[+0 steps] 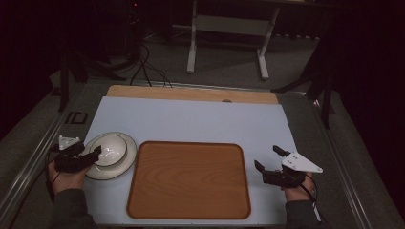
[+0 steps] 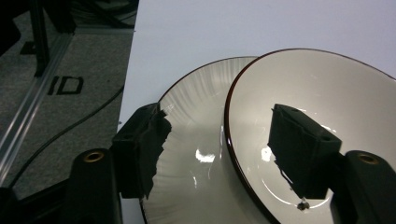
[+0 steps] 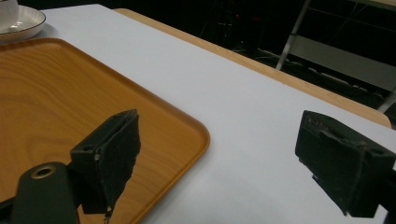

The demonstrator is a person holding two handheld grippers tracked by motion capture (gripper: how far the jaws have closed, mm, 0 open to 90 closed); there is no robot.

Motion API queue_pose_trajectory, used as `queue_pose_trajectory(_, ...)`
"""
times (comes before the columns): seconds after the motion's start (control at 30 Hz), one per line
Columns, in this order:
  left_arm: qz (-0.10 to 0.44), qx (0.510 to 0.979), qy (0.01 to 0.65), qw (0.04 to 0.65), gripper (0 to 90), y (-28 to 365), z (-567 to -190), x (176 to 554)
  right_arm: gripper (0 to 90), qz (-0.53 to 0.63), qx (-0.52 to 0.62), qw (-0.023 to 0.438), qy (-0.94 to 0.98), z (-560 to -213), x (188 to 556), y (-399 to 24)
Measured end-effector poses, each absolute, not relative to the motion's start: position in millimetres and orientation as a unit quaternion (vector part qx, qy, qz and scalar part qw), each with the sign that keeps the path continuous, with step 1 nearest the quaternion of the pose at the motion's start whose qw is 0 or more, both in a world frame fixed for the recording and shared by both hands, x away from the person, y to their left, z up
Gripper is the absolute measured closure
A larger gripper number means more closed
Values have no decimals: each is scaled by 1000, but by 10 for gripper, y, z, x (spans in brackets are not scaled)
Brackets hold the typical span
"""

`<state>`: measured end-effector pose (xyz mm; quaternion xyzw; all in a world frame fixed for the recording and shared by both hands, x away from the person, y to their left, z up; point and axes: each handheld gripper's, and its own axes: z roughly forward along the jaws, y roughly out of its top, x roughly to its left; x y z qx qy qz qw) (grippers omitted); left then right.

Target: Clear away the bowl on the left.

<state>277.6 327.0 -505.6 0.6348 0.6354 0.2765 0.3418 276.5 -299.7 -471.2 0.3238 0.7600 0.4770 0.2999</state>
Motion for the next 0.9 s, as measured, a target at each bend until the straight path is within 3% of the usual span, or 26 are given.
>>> queue_pose_trajectory(0.67, 234, 630, 656, 345, 396, 3301, -5133, 2838, 135, 479, 322, 301, 759, -4708, 2762, -2998)
queue_pose_trajectory(0.9, 221, 631, 662, 337, 454, 3310, -5157, 2856, 135, 480, 321, 302, 758, -4704, 2760, -3001)
